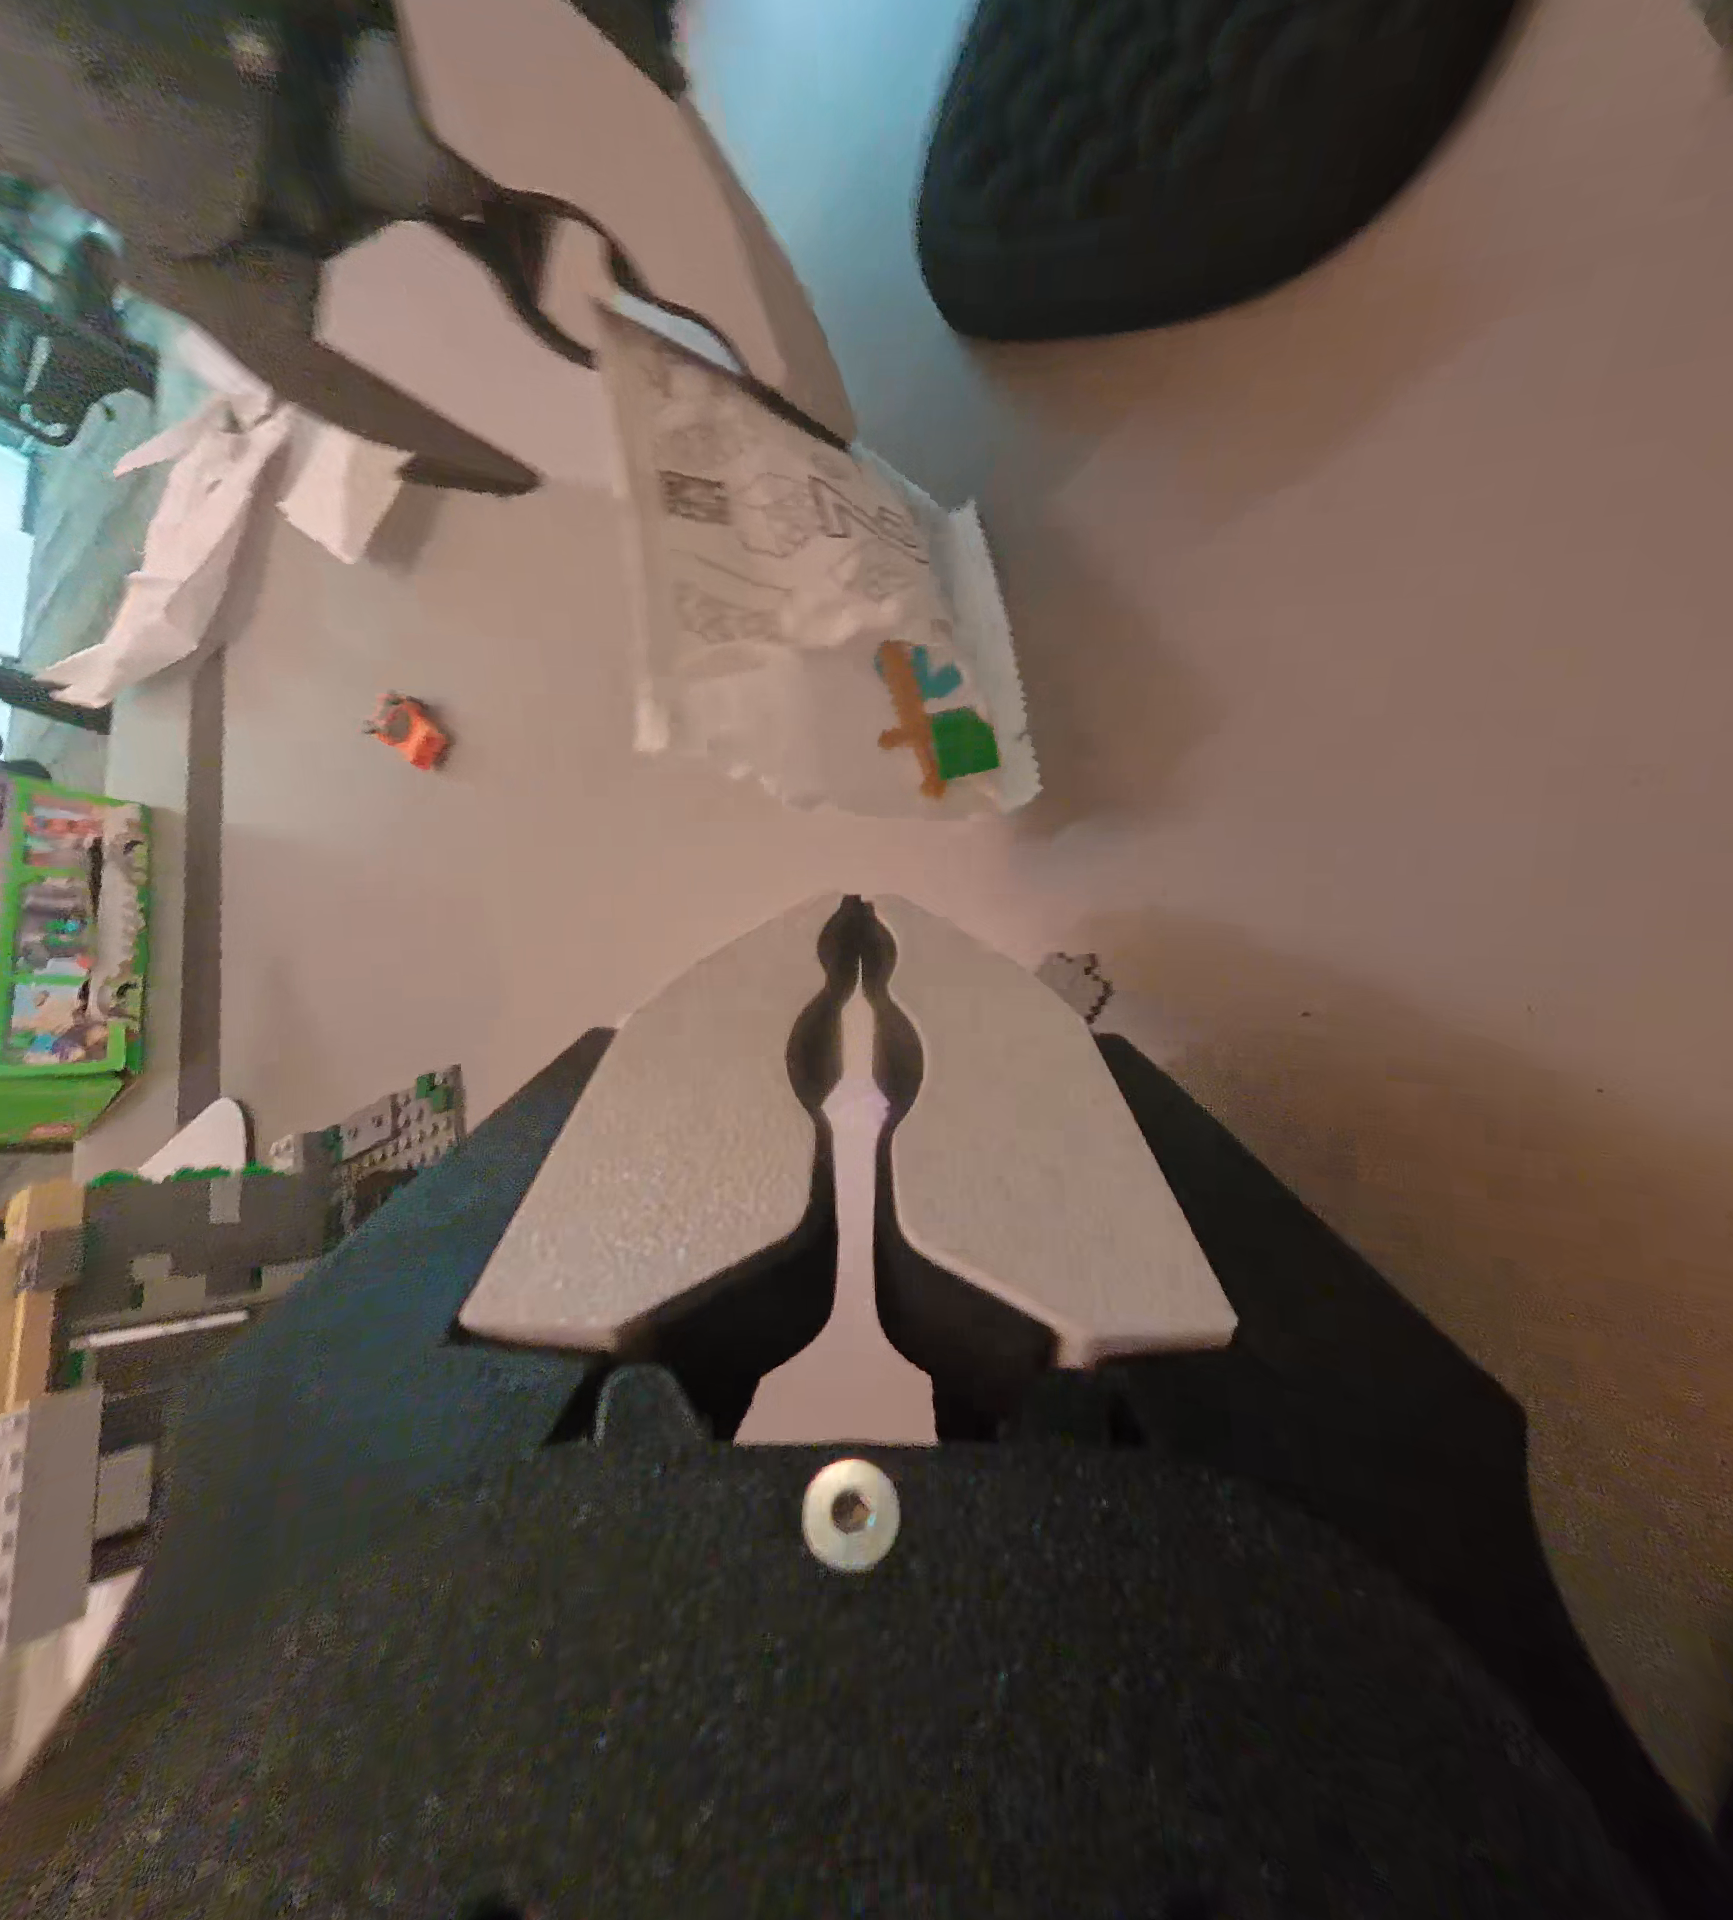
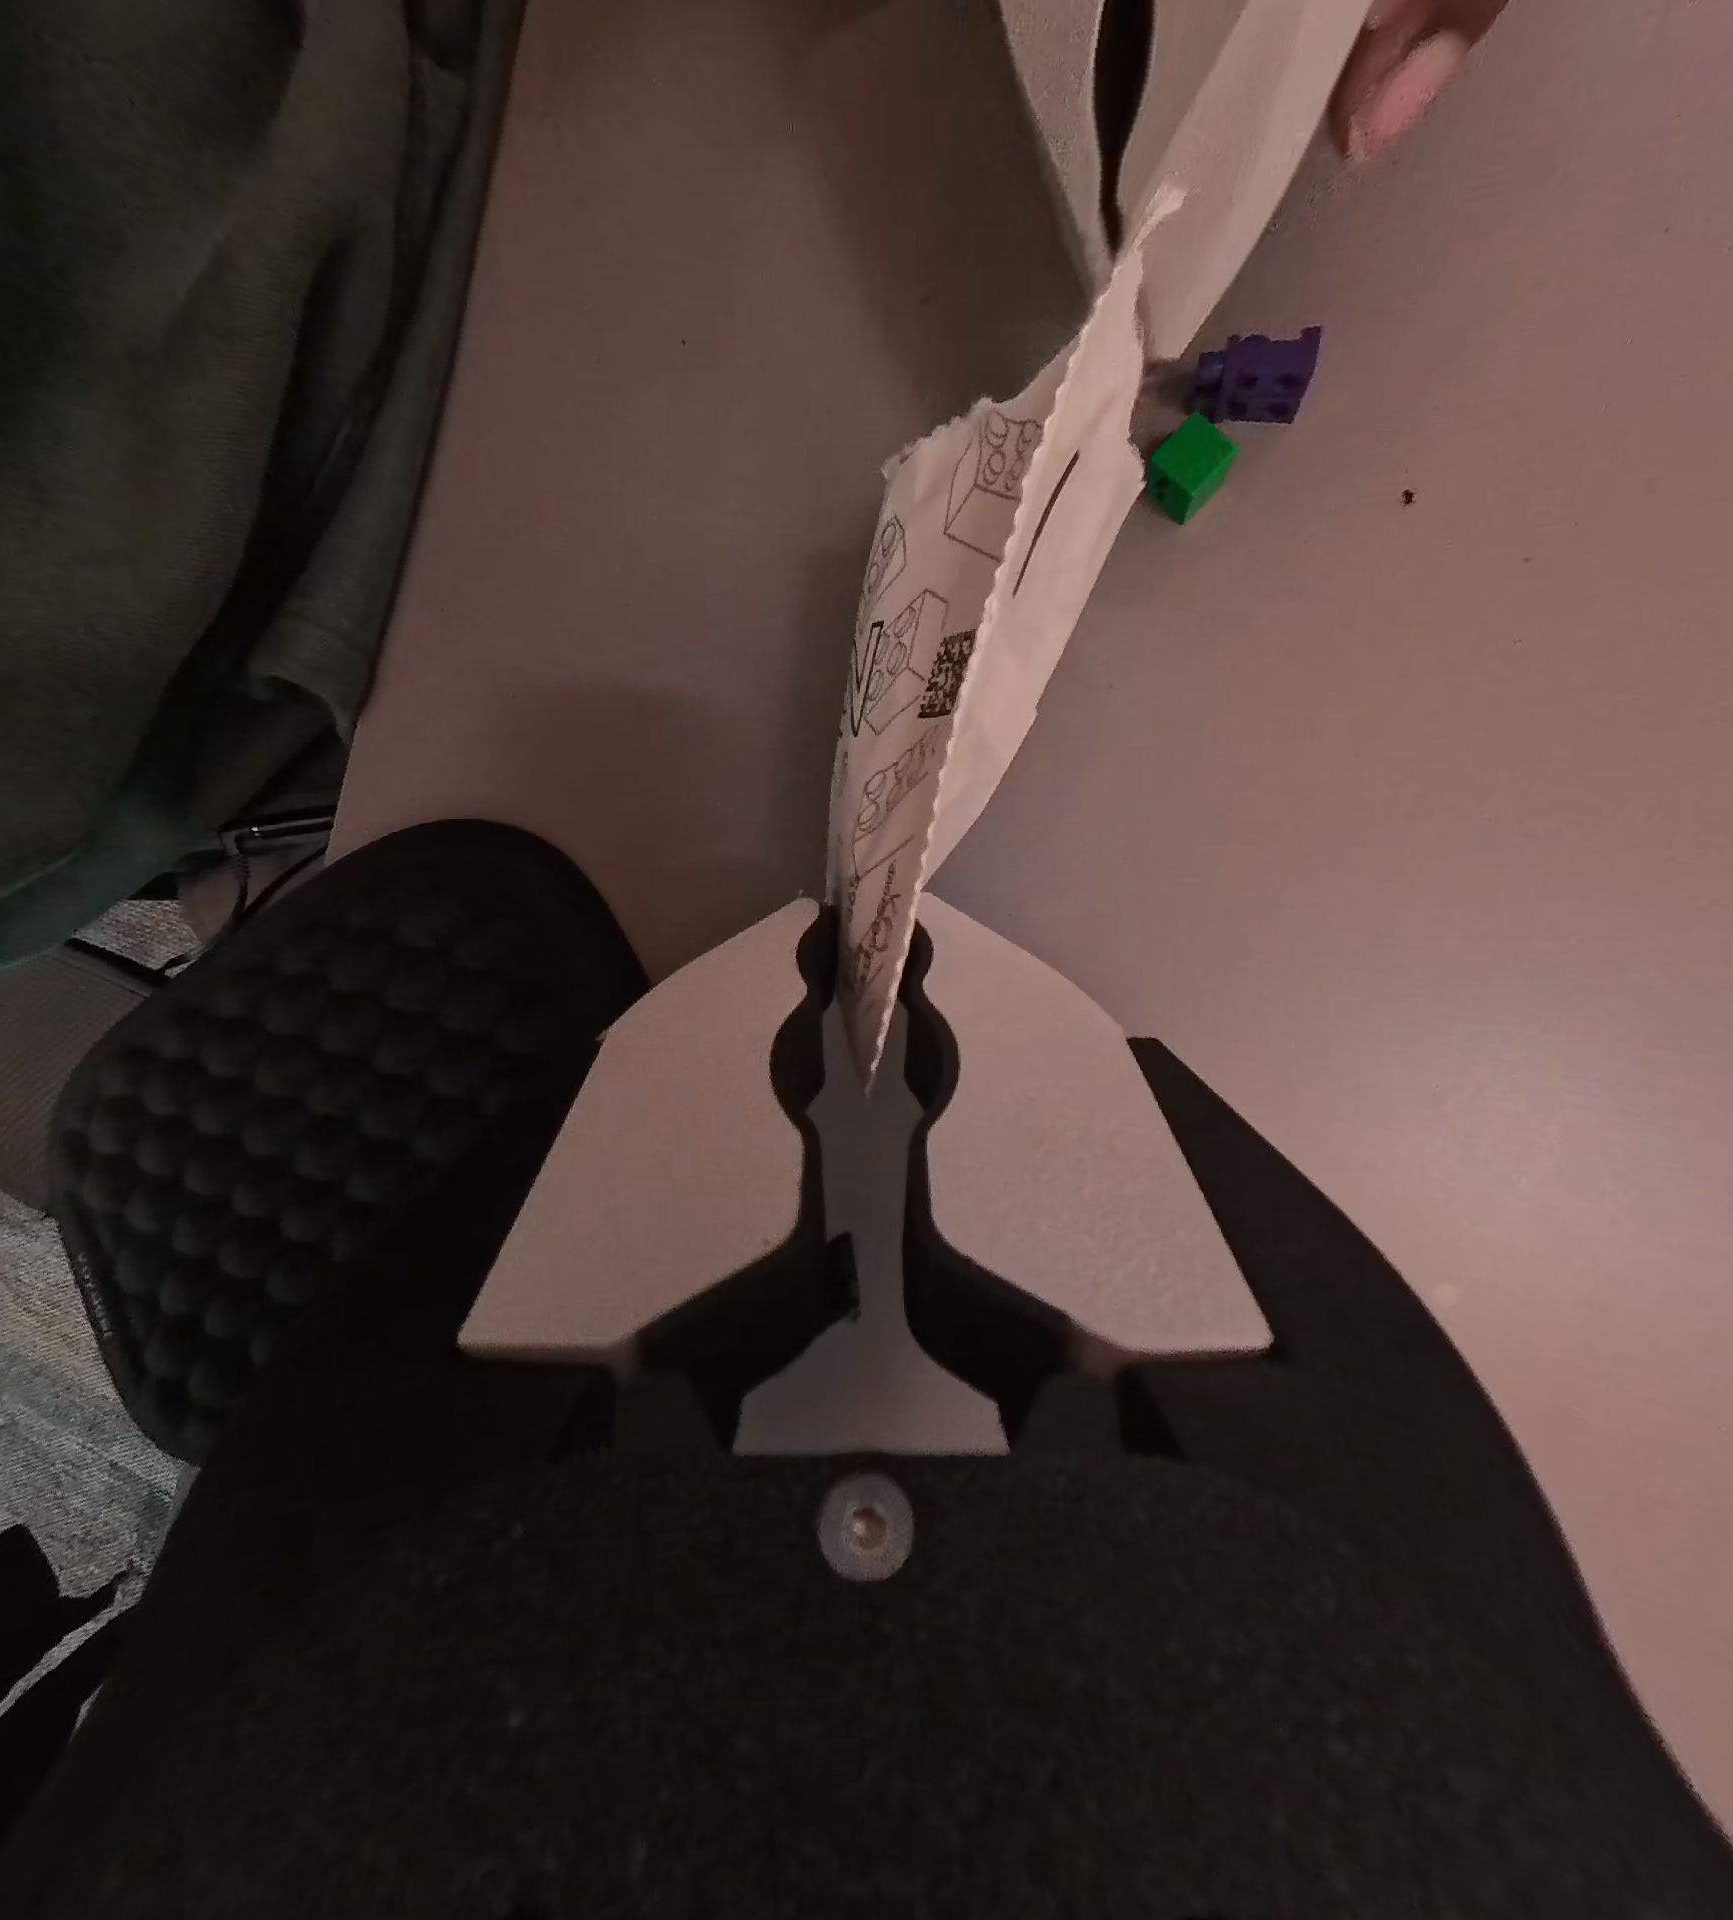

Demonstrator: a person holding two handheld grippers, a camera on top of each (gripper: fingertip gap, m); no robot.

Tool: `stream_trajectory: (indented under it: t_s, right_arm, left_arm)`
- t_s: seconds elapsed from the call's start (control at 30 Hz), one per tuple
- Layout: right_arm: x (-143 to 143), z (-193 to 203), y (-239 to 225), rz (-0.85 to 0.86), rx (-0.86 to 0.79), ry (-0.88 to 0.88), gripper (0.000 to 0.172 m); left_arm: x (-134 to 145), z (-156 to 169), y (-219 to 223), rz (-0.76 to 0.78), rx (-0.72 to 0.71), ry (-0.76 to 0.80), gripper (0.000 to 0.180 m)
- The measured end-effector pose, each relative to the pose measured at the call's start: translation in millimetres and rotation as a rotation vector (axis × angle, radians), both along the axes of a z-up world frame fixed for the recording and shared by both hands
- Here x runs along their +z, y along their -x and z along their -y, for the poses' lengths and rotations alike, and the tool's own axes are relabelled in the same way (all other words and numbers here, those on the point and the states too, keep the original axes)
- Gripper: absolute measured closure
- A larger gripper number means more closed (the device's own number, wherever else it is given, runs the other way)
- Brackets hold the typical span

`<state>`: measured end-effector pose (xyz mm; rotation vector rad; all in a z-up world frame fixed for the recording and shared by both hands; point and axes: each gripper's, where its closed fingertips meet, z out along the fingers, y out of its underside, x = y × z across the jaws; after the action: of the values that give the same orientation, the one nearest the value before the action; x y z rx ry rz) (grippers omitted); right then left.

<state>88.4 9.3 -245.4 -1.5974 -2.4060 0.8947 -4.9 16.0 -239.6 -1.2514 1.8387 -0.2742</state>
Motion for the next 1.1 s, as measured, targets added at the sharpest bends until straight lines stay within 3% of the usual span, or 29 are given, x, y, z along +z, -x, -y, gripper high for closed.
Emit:
stream_trajectory:
  t_s: [0.17, 0.23, 0.53, 0.7, 0.9, 1.1]
  right_arm:
    - [3, -3, -3, -0.015, -0.028, -0.004, 0.162]
    - [4, -3, -3, -0.025, -0.039, 0.002, 0.162]
    - [13, 0, 3, -0.09, -0.036, 0.028, 0.162]
    - [29, 5, 15, -0.197, -0.007, -0.015, 0.162]
    - [50, 8, 24, -0.349, 0.003, -0.13, 0.162]
    - [60, 5, 31, -0.429, -0.022, -0.224, 0.162]
  left_arm:
    - [27, -12, 24, 0.156, 0.093, 0.06, 0.18]
    - [32, -13, 32, 0.192, 0.114, 0.087, 0.169]
    - [7, 9, 21, 0.153, 0.072, 0.195, 0.164]
    - [4, 24, 2, 0.223, 0.031, 0.384, 0.153]
    - [39, 41, -10, 0.438, -0.041, 0.6, 0.153]
    - [51, 29, -18, 0.458, 0.059, 0.414, 0.178]
